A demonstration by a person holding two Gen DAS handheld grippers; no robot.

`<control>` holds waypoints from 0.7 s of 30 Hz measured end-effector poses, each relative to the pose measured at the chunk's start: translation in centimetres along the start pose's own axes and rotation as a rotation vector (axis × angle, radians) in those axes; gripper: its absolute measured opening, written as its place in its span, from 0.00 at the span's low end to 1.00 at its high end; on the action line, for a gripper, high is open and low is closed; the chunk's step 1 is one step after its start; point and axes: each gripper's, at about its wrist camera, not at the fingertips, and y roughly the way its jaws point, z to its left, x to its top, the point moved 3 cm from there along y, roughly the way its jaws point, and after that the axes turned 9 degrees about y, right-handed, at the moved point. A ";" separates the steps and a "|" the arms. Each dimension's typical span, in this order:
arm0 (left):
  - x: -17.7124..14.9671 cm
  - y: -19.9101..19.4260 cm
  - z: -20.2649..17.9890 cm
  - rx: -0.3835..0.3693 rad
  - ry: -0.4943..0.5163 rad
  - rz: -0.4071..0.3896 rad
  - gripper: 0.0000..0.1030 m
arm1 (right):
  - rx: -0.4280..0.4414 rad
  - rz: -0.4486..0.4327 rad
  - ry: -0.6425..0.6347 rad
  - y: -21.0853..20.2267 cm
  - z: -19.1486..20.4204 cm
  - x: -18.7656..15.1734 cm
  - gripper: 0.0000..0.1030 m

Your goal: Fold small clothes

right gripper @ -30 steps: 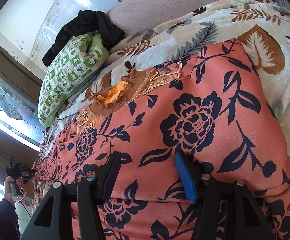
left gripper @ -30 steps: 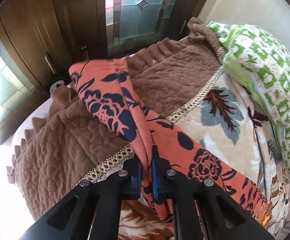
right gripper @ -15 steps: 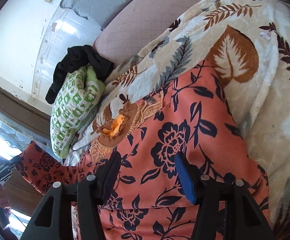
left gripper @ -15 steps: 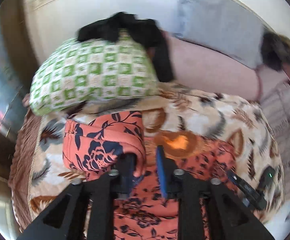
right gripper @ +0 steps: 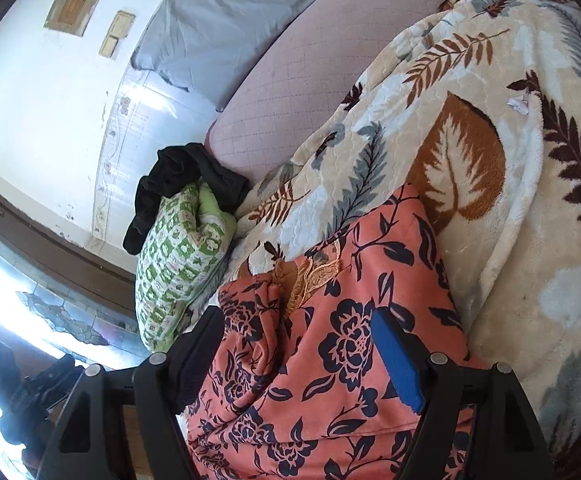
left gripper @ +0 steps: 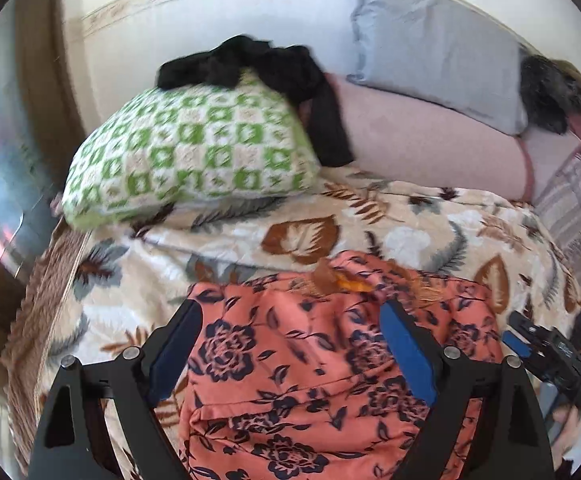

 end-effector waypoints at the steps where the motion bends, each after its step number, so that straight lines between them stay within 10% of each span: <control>1: -1.7 1.4 1.3 0.044 -0.054 0.019 0.88 | -0.011 0.010 -0.036 0.4 0.5 -0.6 0.77; 7: -10.8 9.1 7.4 0.178 -0.337 0.174 0.87 | -0.176 0.038 -0.433 2.7 5.2 -4.7 0.75; 13: -11.5 11.7 9.2 0.154 -0.394 0.247 0.87 | -0.289 0.120 -0.643 11.3 11.5 -4.8 0.78; 21: -11.5 12.7 9.5 0.133 -0.377 0.267 0.87 | -0.262 0.167 -0.061 18.9 6.2 1.9 0.78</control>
